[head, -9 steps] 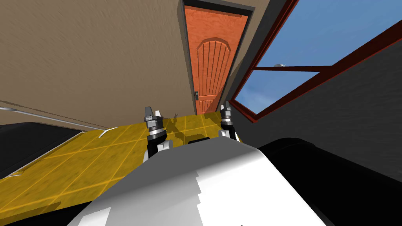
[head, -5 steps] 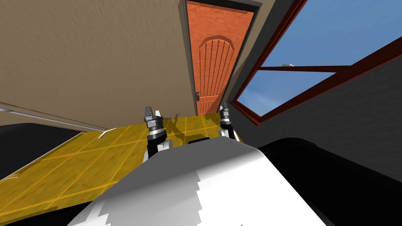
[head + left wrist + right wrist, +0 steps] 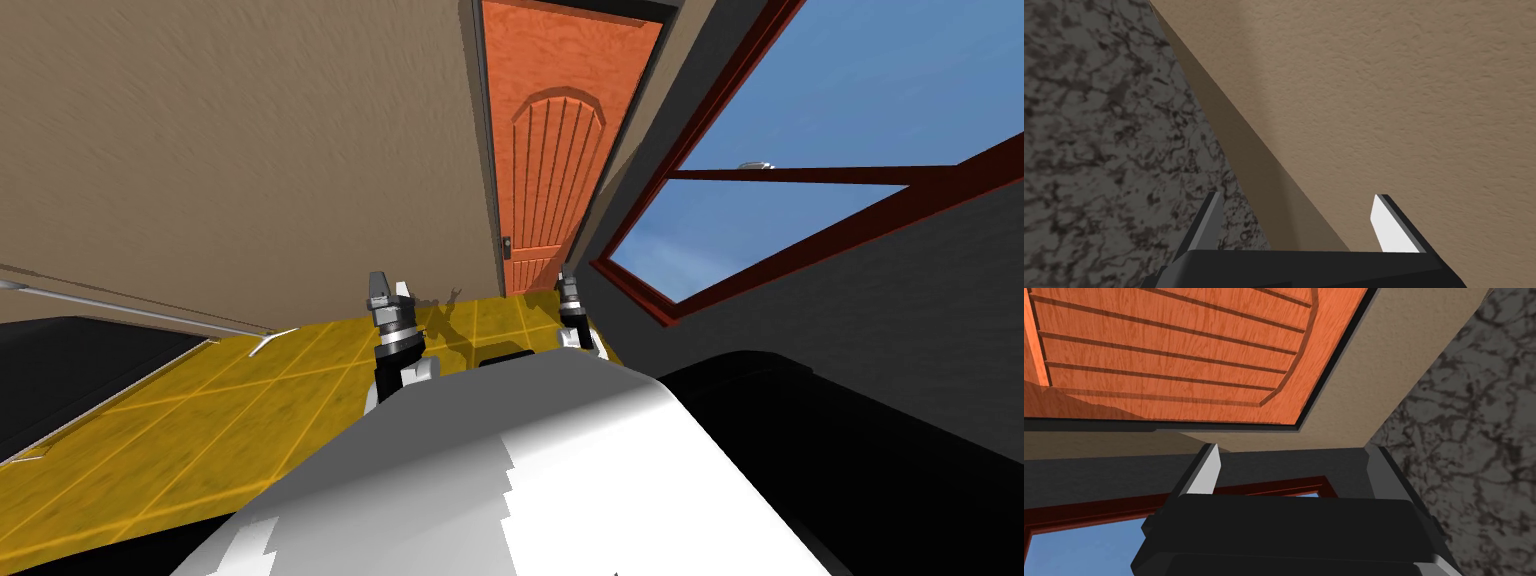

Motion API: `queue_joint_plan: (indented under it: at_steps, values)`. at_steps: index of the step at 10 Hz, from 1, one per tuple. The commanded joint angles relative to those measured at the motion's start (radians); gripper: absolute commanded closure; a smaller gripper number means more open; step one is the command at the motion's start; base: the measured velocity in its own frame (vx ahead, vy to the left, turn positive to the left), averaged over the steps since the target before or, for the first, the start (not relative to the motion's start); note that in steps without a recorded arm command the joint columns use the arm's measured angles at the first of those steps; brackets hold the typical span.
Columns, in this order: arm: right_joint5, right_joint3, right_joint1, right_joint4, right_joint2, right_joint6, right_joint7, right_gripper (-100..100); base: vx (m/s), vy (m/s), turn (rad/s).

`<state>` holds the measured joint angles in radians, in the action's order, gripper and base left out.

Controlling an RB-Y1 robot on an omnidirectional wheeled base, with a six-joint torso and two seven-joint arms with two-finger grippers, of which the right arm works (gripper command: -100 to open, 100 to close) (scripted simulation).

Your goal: Pull the door open

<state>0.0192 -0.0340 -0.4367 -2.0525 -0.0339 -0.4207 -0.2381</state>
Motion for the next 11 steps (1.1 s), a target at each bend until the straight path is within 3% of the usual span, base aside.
queue_joint_plan:
  at_steps: [1, 11]
  values:
    - [0.015, -0.013, 0.018, 0.032, -0.012, -0.003, -0.015, -100, 0.088, 0.027, 0.012]
    - [0.136, -0.084, 0.136, 0.254, -0.071, -0.024, -0.13, -100, 0.097, 0.041, 0.014]
